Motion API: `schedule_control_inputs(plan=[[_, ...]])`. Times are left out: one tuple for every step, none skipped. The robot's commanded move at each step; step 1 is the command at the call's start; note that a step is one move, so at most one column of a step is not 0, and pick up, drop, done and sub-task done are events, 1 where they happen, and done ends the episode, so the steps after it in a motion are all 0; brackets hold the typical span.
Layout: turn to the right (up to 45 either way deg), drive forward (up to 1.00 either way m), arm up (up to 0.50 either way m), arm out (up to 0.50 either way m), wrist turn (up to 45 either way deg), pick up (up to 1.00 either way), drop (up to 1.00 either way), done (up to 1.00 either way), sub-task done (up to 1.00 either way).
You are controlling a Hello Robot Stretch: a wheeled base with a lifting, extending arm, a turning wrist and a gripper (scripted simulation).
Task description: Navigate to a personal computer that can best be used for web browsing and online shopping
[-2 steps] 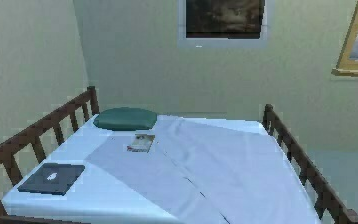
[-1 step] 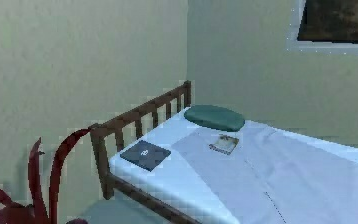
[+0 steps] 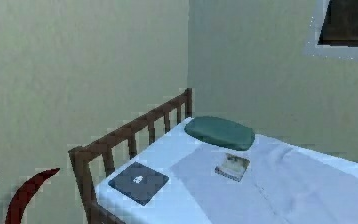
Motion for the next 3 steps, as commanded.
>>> schedule_control_inputs(plan=[[-12.0,0.00,0.00,0.00,0.0,0.00,0.00,0.00,0.00],[0.0,0.20,0.00,0.00,0.0,0.00,0.00,0.00,0.00],[0.0,0.00,0.00,0.00,0.0,0.00,0.00,1.00,0.00]])
